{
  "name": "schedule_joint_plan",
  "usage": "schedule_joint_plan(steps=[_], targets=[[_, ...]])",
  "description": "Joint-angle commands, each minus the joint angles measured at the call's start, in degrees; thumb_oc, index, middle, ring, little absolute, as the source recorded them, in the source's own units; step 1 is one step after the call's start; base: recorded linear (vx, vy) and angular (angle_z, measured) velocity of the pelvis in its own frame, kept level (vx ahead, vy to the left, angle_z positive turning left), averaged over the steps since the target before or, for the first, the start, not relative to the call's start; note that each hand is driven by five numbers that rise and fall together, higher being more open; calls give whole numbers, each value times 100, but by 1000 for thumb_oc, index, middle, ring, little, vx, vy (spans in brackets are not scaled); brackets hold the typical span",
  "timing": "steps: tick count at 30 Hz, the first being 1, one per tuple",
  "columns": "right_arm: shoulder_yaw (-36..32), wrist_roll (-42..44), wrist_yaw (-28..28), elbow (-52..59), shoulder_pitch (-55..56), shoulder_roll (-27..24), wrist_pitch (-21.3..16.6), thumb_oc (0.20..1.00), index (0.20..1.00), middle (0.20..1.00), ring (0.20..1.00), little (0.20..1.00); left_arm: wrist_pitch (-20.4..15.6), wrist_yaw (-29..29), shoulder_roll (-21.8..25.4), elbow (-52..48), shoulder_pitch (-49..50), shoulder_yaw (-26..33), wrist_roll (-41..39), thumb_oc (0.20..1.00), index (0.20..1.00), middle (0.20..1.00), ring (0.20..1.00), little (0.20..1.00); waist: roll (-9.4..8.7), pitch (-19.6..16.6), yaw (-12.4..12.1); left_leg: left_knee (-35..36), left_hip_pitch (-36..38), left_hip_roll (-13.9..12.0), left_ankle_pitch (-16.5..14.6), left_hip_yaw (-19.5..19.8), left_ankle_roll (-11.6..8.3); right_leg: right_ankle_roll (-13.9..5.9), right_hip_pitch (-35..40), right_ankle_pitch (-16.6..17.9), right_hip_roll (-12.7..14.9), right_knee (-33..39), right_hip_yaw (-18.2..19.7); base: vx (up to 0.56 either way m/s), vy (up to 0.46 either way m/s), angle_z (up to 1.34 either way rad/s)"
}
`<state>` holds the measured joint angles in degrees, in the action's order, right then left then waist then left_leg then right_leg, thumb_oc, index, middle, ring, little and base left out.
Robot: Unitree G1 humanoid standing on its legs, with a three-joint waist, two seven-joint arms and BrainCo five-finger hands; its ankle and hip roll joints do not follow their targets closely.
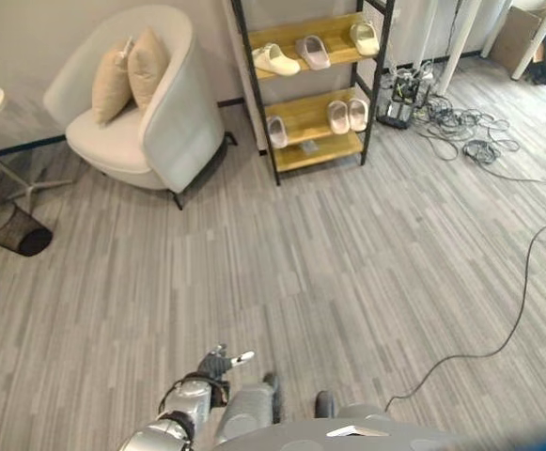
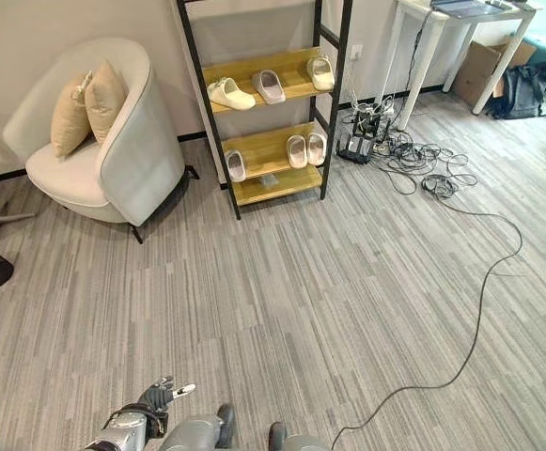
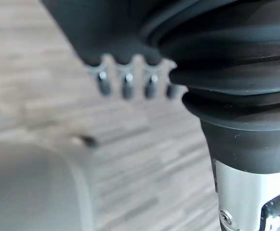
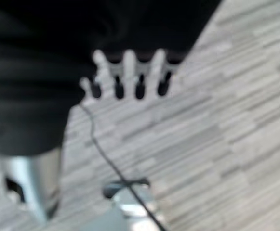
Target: Arrange the slippers neatly on the shoe rack.
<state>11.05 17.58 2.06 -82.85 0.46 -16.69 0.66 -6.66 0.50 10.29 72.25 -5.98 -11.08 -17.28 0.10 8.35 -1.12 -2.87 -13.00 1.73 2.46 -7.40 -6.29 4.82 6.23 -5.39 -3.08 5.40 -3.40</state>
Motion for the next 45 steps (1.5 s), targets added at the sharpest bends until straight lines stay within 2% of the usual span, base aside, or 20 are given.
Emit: schedule_joint_plan(steps=[1,4,8,9,10,11,13,14,15,17,20,21,22,27,29,30,32,35,40,45], targets=[[-38,-316,-1,129,-109,-6,-148,1000,1000,1000,1000,1000,-28,93,132,304,-36,27,209,1000,1000,1000,1000,1000,-22,-169,-260,-219,-388,142,387,54,271,-600,418,-82,169,-157,413,190,21,-66],[98,-543,-33,378,-320,-41,-227,1000,1000,1000,1000,1000,99,120,197,826,306,290,480,1000,1000,1000,1000,1000,-79,-355,-484,-58,-240,283,460,387,456,-683,629,-251,167,-297,553,490,108,-61],[99,-565,-45,638,-441,-13,-285,1000,1000,1000,1000,1000,125,102,284,951,437,441,556,1000,1000,1000,1000,1000,-254,-478,-544,-113,-40,339,242,323,686,-885,510,-114,308,-1123,510,351,94,-70],[261,-732,-39,810,-558,65,-322,1000,1000,1000,1000,1000,150,97,359,921,386,511,502,1000,1000,1000,1000,1000,-345,-474,-562,-149,187,386,-1,349,816,-1398,45,584,449,-2257,349,470,156,26],[364,-916,-39,894,-610,73,-296,1000,1000,1000,1000,1000,177,108,431,838,284,509,448,1000,1000,1000,1000,1000,-310,-416,-482,-191,527,435,-267,473,982,-1709,-381,1326,587,-3284,219,636,213,13],[392,-991,-56,911,-636,97,-283,1000,1000,1000,1000,1000,175,153,466,809,199,486,432,1000,1000,1000,1000,1000,-221,-395,-427,-164,759,399,-374,589,1040,-1668,-659,1468,626,-3761,182,385,137,-7],[400,-1013,-64,929,-623,117,-279,1000,1000,1000,1000,1000,167,169,480,768,146,472,412,1000,1000,1000,1000,1000,-137,-354,-343,-149,942,382,-458,701,1080,-1521,-929,1272,723,-4127,81,205,73,20],[400,-1013,-64,929,-623,117,-279,1000,1000,1000,1000,1000,167,169,480,768,146,473,412,1000,1000,1000,1000,1000,-139,-352,-341,-149,943,385,-457,702,1080,-1522,-928,1269,725,-4129,79,463,74,89],[373,-998,-75,866,-502,164,-263,1000,1000,1000,1000,1000,88,252,495,641,20,489,207,1000,1000,1000,1000,1000,30,-314,-219,-73,1318,339,-637,1006,1071,-1186,-1435,736,1056,-3968,-267,456,8,78],[354,-950,-71,800,-370,209,-249,1000,1000,1000,1000,1000,-12,234,444,367,-35,477,-52,1000,1000,1000,1000,1000,93,-258,-109,-27,1563,332,-758,1286,997,-1058,-1605,485,1163,-3237,-386,484,-72,53],[297,-893,-54,709,-225,217,-225,1000,1000,1000,1000,1000,-74,260,422,318,-98,422,-58,1000,1000,1000,1000,1000,72,-212,36,74,1836,319,-896,1557,903,-1120,-1767,584,1040,-2297,-102,367,-172,96],[212,-822,-18,564,-103,194,-167,1000,1000,1000,1000,1000,-93,283,394,333,-145,386,-18,1000,1000,1000,1000,1000,39,-188,191,114,2073,278,-1056,1761,777,-1251,-1867,806,967,-1281,303,542,-274,120],[159,-838,15,370,60,206,-103,1000,1000,1000,1000,1000,-87,315,373,393,-134,382,10,1000,1000,1000,1000,1000,41,-216,283,109,2269,215,-1153,1899,702,-1319,-1987,968,942,-1004,458,544,-275,133],[36,-780,-4,186,185,261,-69,1000,1000,1000,1000,1000,-82,278,269,408,-75,588,-436,1000,1000,1000,1000,1000,-25,-376,300,-432,2225,-3,-1150,2264,468,-1155,-1659,858,767,-1042,588,303,-238,84],[-24,-545,-43,185,68,205,-126,1000,1000,1000,1000,1000,-120,315,224,302,-149,720,-911,1000,1000,1000,1000,1000,-108,-342,288,-1410,1659,-213,-766,1772,303,-1023,-1349,700,803,-993,330,218,-285,83],[-11,-440,-95,191,-20,130,-150,1000,1000,1000,1000,1000,-139,359,200,185,-193,858,-1334,1000,1000,1000,1000,1000,-249,-288,260,-2021,1202,-528,-650,986,413,-836,-1047,512,826,-929,95,158,-236,122],[18,-393,-173,220,-121,56,-171,1000,1000,1000,1000,1000,-160,418,167,157,-204,958,-1524,1000,1000,1000,1000,1000,-315,-264,181,-2009,1012,-638,-767,637,471,-761,-850,327,776,-946,-47,206,-180,111],[-49,-330,-270,384,-319,-81,-219,1000,1000,1000,1000,1000,-134,457,160,271,-98,1142,-1689,1000,1000,1000,1000,1000,-411,-315,83,-1275,874,-592,-907,555,439,-807,-641,118,803,-942,-267,251,-34,39],[164,-568,-497,725,-446,-21,-264,1000,1000,1000,1000,1000,-127,508,250,456,26,1199,-1661,1000,1000,1000,1000,1000,-477,-183,-263,60,73,-992,248,713,121,-839,27,-237,723,-820,-368,285,78,14],[286,-875,-493,720,-450,121,-244,1000,1000,1000,1000,1000,-35,461,346,785,198,1213,-1090,1000,1000,1000,1000,1000,-487,-432,-330,277,476,-766,280,779,184,-1050,230,-171,946,-870,-244,345,257,-33]])
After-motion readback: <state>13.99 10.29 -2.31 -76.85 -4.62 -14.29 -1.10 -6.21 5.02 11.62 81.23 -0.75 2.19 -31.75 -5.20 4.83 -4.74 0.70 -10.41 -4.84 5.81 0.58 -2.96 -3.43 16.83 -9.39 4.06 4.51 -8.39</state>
